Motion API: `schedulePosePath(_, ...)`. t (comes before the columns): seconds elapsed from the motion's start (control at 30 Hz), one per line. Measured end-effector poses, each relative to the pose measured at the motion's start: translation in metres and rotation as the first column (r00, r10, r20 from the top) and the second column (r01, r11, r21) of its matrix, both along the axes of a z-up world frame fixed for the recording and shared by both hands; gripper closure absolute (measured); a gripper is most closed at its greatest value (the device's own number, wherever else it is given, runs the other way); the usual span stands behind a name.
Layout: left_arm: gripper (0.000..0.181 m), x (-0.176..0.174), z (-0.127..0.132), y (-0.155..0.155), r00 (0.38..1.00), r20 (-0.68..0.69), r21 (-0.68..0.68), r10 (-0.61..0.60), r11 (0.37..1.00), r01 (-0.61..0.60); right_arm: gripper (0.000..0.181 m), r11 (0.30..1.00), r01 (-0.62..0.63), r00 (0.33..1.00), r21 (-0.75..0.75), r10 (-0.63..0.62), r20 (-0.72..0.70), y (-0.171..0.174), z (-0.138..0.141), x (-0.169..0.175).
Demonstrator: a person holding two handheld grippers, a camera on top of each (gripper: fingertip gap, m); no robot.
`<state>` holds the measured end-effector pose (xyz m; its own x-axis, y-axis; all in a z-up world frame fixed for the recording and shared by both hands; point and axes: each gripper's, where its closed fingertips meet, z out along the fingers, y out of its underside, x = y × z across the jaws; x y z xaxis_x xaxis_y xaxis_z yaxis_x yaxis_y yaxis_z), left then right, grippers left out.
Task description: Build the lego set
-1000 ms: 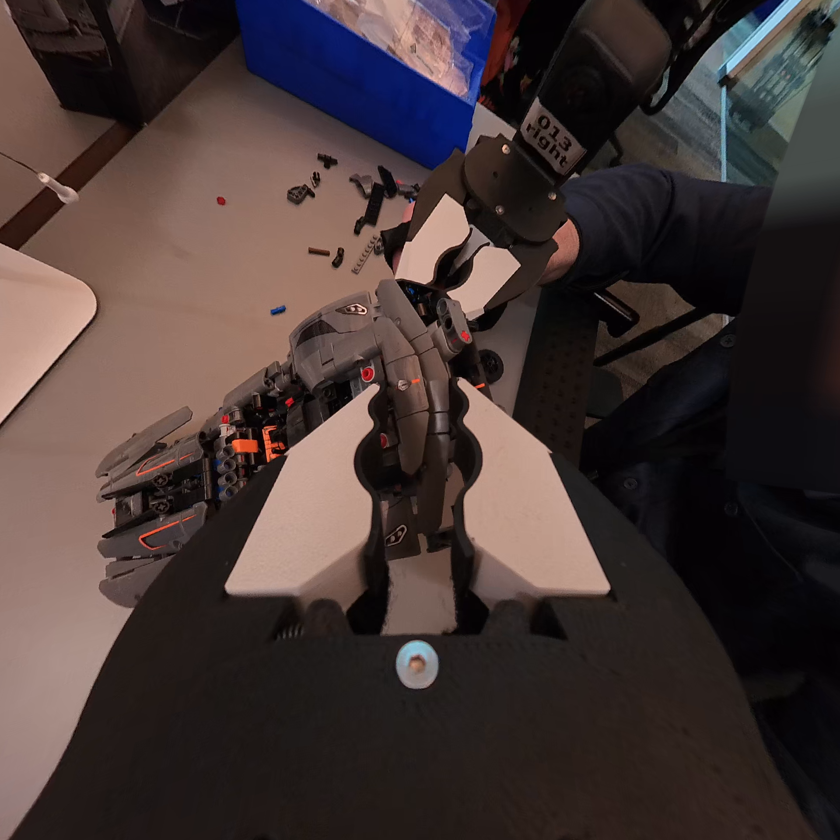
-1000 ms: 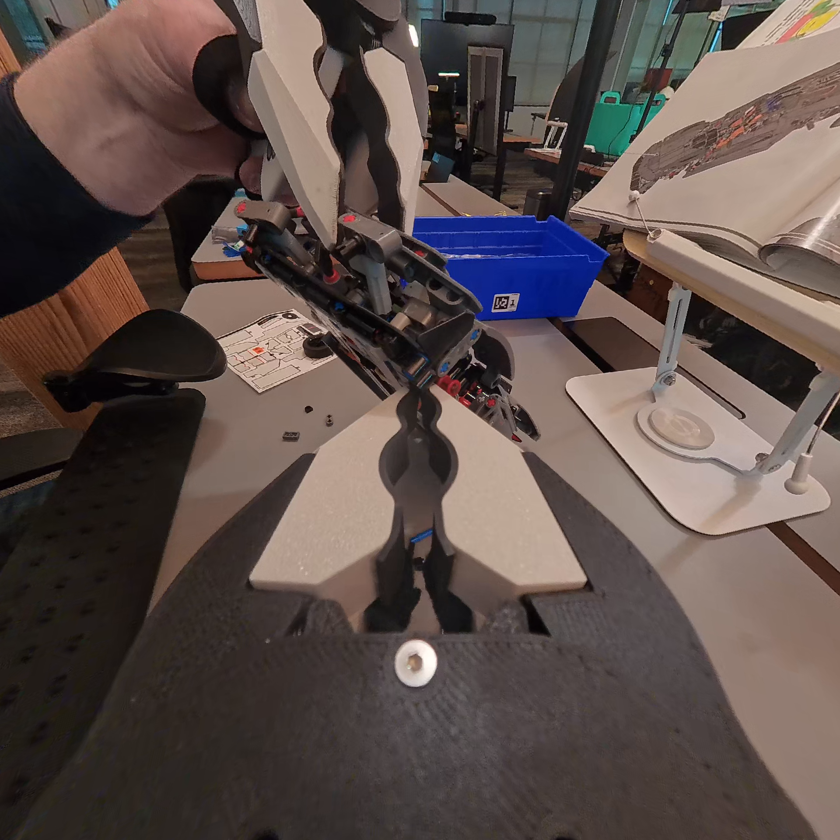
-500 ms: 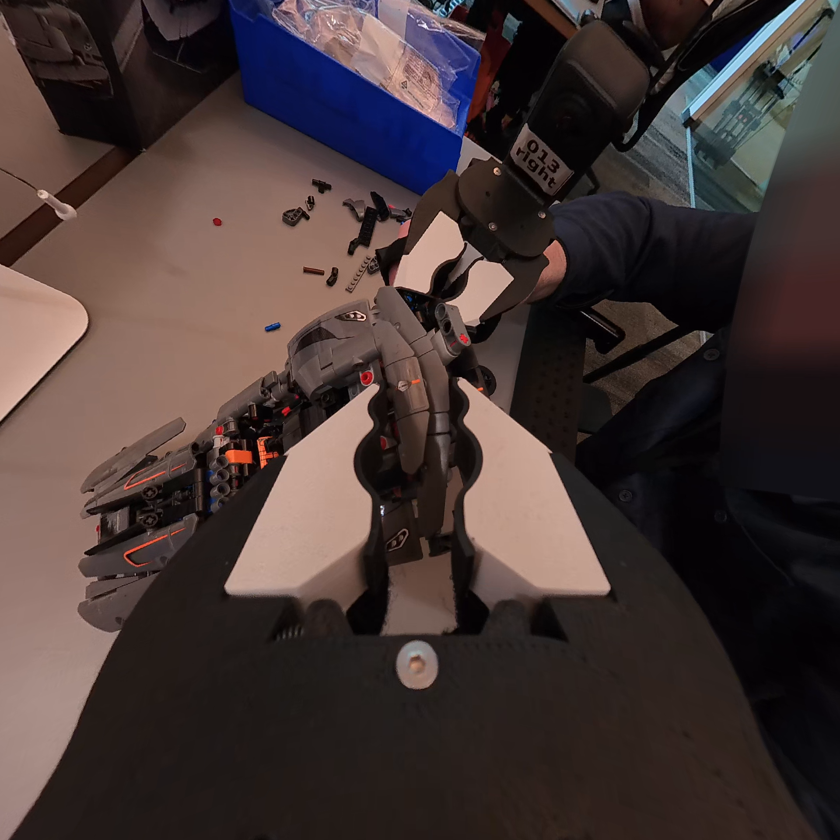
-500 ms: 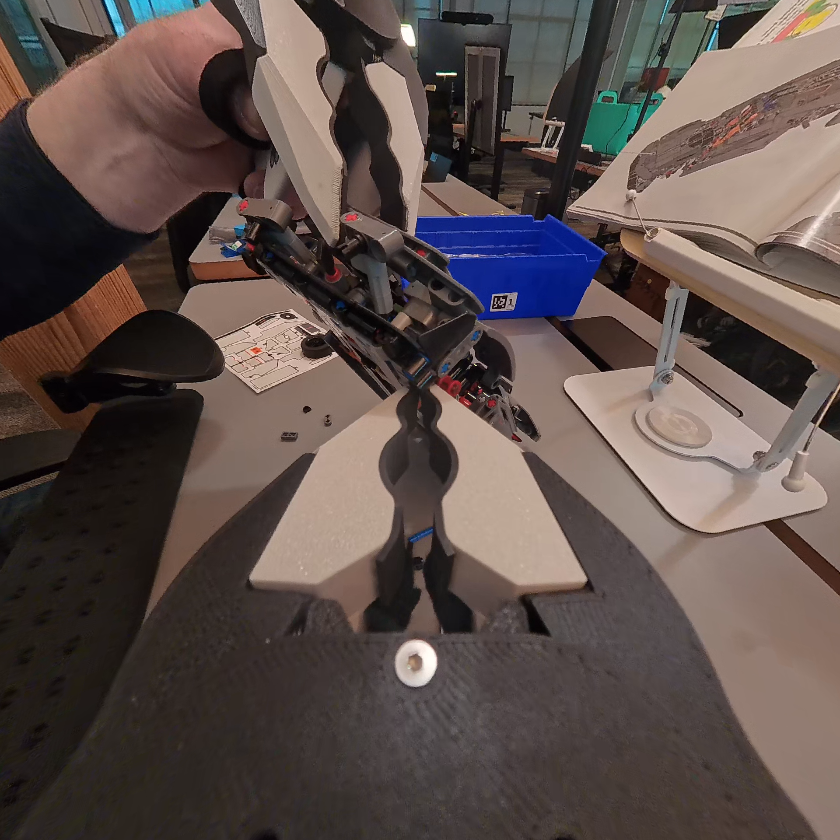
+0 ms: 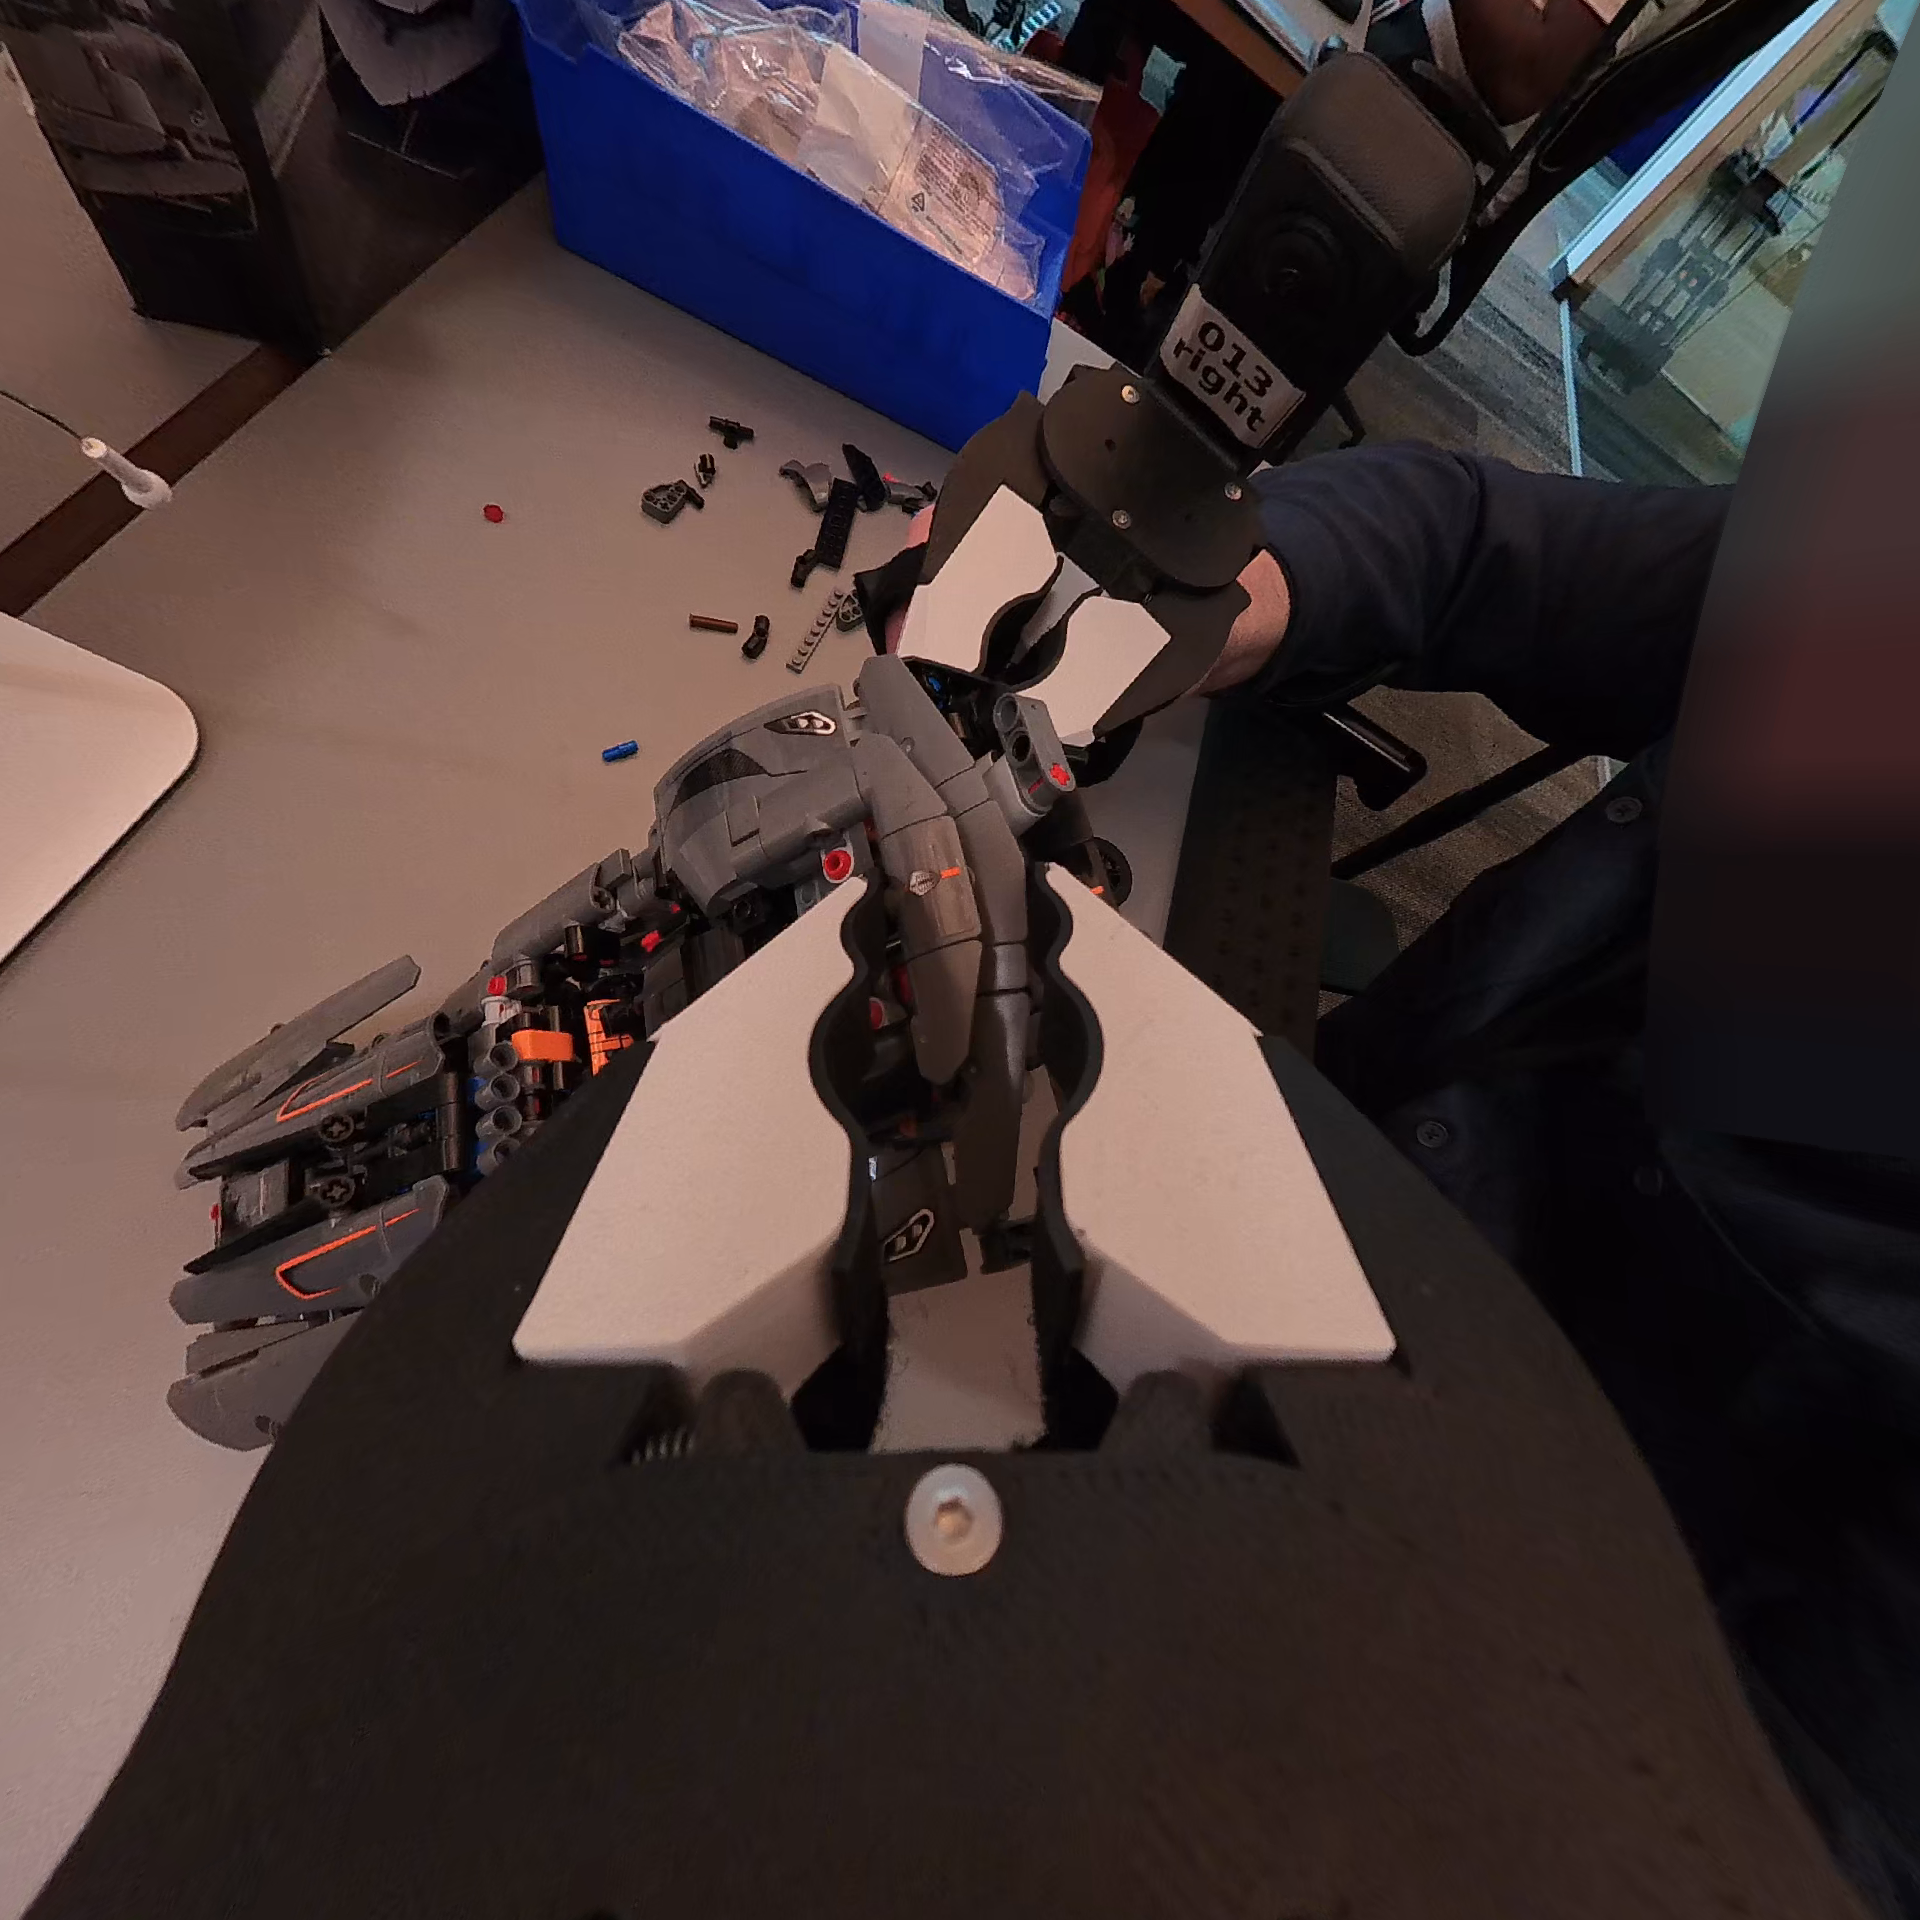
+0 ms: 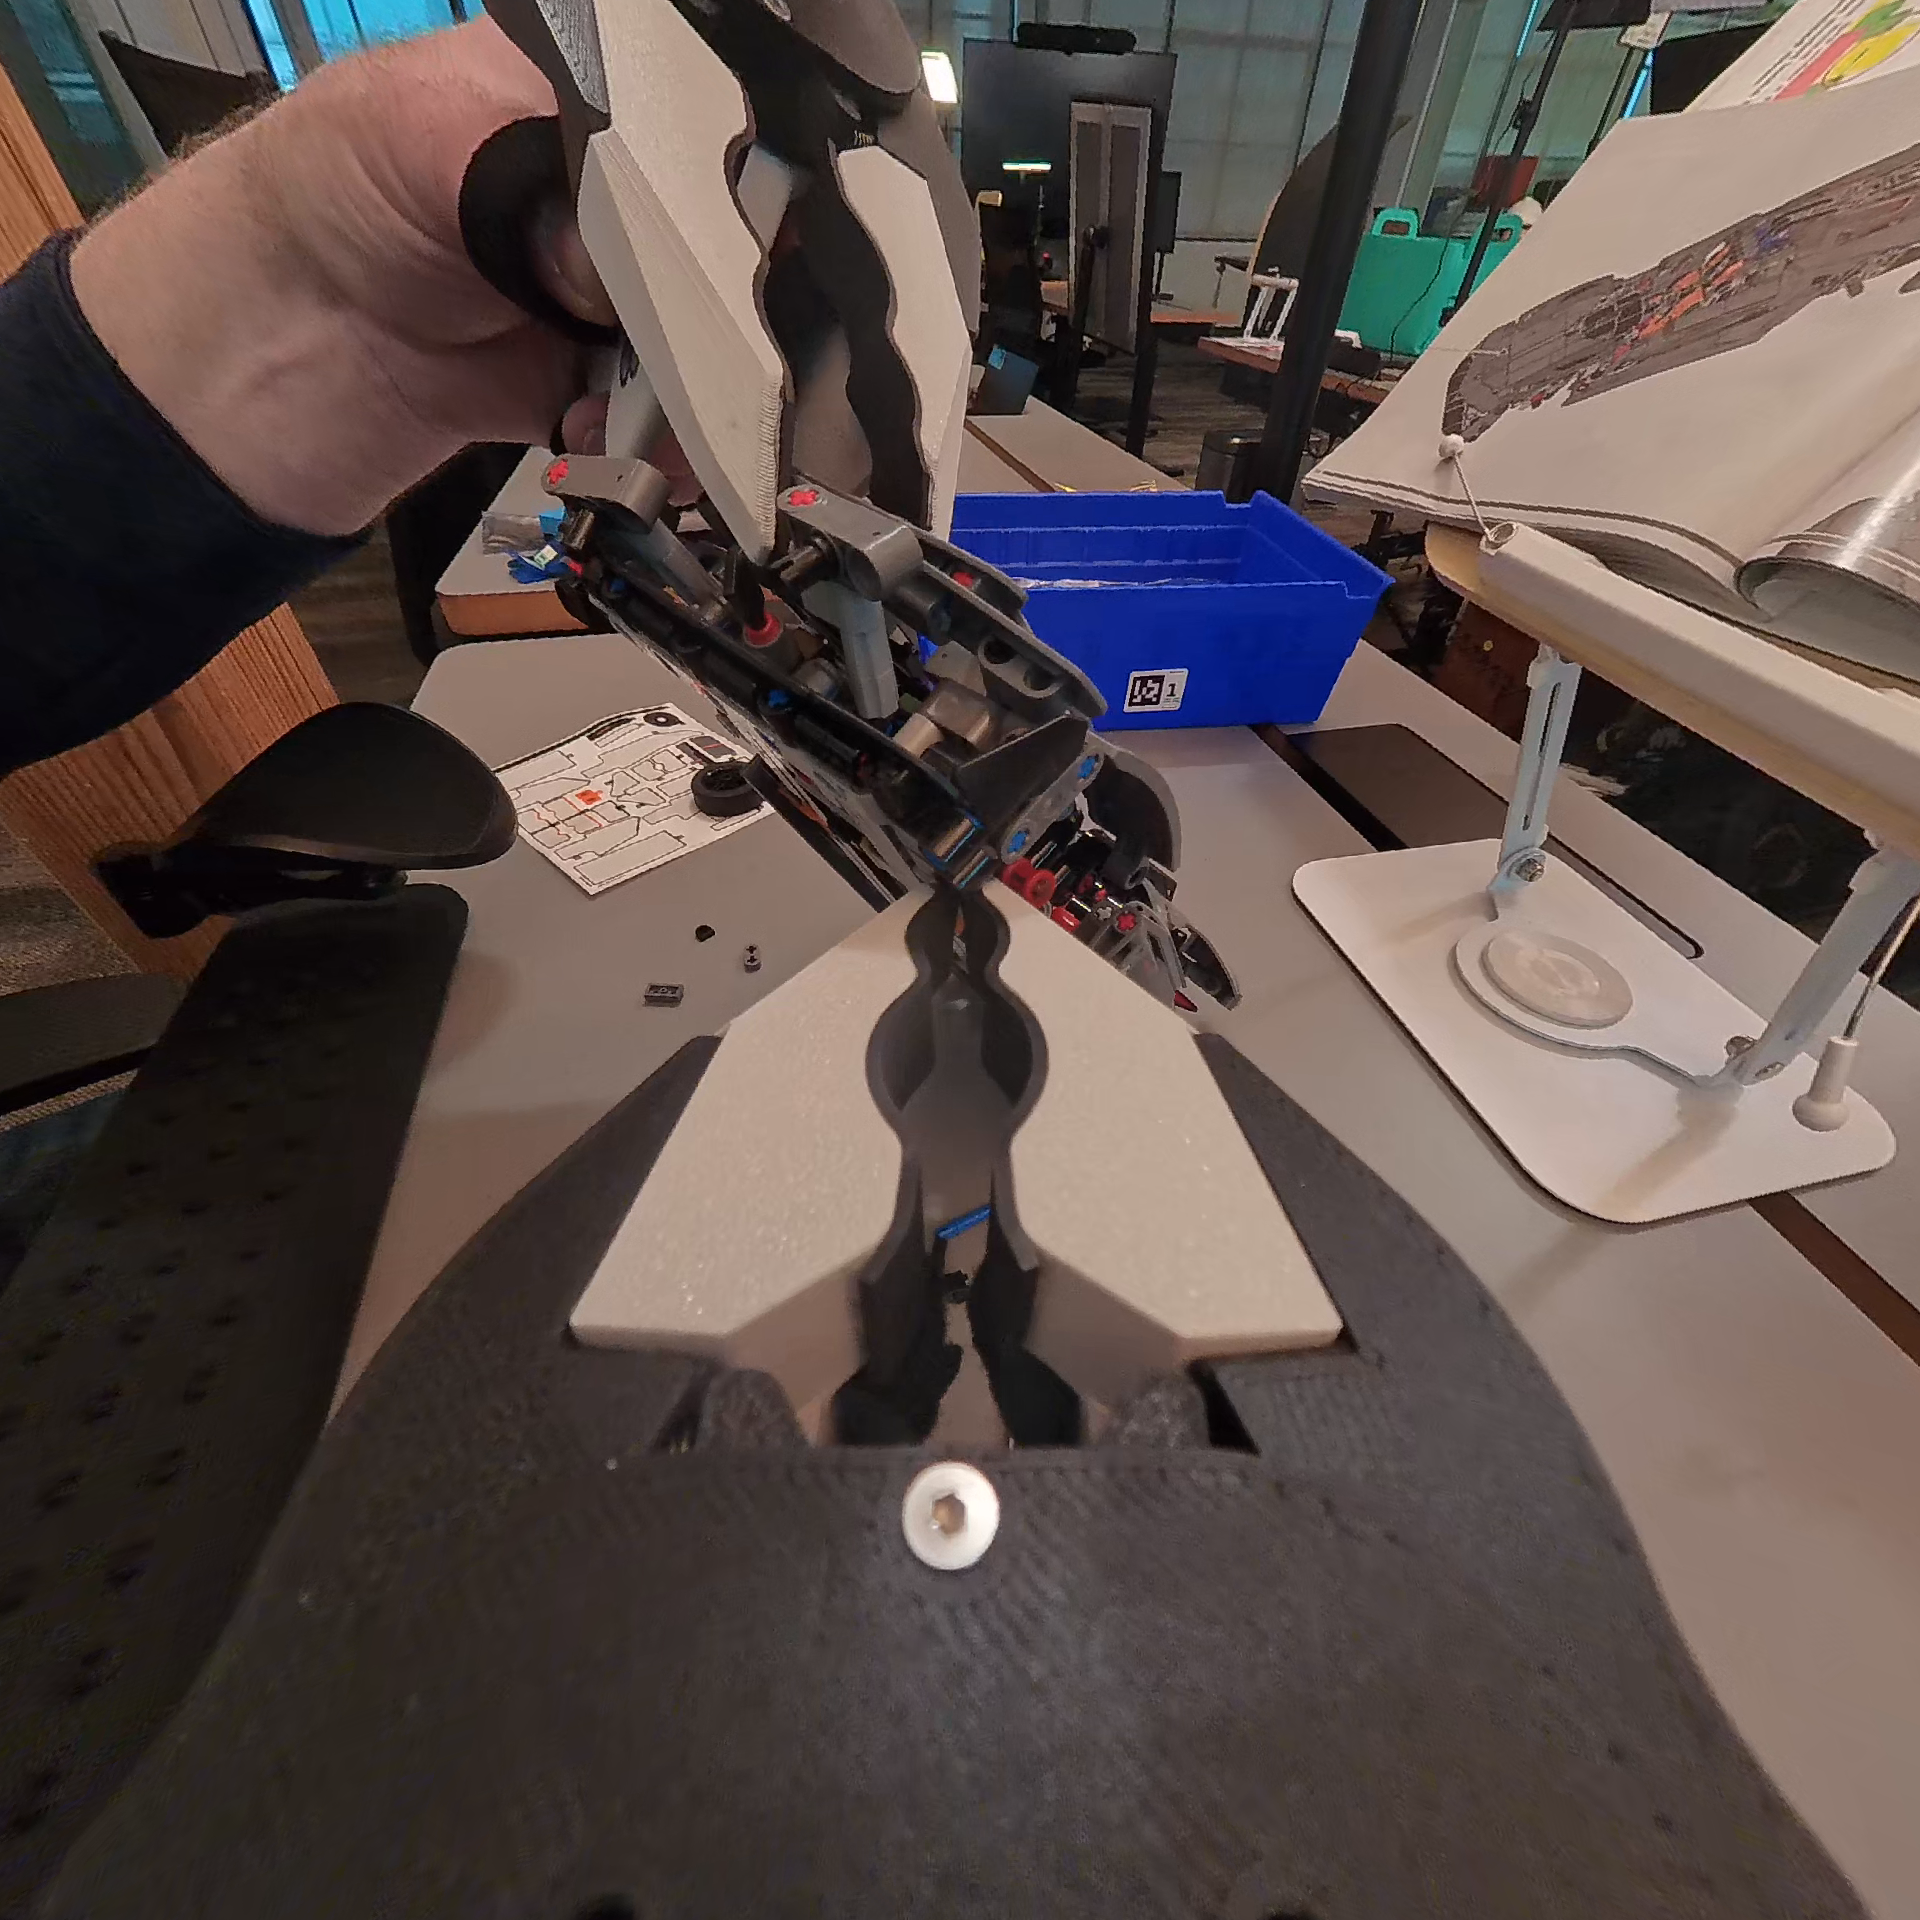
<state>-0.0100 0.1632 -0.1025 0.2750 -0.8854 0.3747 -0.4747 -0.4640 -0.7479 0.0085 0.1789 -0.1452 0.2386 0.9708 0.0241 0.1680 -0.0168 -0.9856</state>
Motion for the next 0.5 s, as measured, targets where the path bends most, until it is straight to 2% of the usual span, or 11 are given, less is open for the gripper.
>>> schedulePosePath(0.5, 0.157, -0.0012, -0.0002, -0.0026, 1.000, 0.020, 0.002, -0.005, 1.000, 0.005, 0.181, 1.000, -0.010, 1.000, 0.009, 0.010, 0.003, -0.0029, -0.0005, -0.0017)
